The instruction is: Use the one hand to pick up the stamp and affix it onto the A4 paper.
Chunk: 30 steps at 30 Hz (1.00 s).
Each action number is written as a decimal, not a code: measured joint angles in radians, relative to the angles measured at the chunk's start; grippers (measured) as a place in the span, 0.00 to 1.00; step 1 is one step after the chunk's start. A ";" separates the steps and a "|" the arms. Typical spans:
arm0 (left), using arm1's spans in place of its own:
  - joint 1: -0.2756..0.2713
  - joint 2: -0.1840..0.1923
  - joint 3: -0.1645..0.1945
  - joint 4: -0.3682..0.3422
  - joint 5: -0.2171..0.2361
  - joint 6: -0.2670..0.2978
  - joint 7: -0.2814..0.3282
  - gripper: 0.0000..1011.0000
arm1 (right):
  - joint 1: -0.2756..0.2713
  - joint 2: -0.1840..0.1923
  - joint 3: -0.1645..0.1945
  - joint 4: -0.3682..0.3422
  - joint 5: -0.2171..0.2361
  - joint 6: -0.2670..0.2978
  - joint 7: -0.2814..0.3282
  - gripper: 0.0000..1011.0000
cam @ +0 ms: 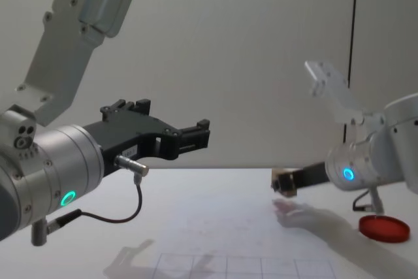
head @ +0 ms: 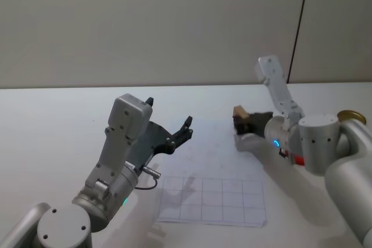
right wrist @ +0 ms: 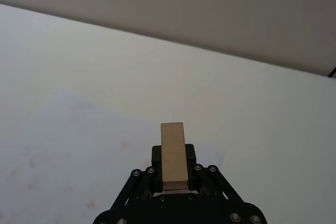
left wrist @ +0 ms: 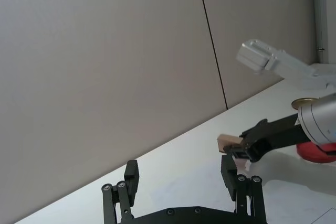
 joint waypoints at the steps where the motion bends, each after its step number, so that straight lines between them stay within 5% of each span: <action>1: 0.000 0.000 0.000 0.000 0.000 0.000 0.000 0.98 | -0.003 0.001 0.000 -0.012 -0.001 -0.004 0.000 0.22; 18: 0.000 0.000 0.000 0.000 0.000 0.000 0.000 0.98 | -0.065 0.032 0.014 -0.255 -0.024 -0.060 -0.025 0.22; 30: 0.000 0.000 0.000 0.000 0.000 0.000 0.000 0.98 | -0.136 0.067 0.042 -0.401 0.004 0.014 -0.068 0.22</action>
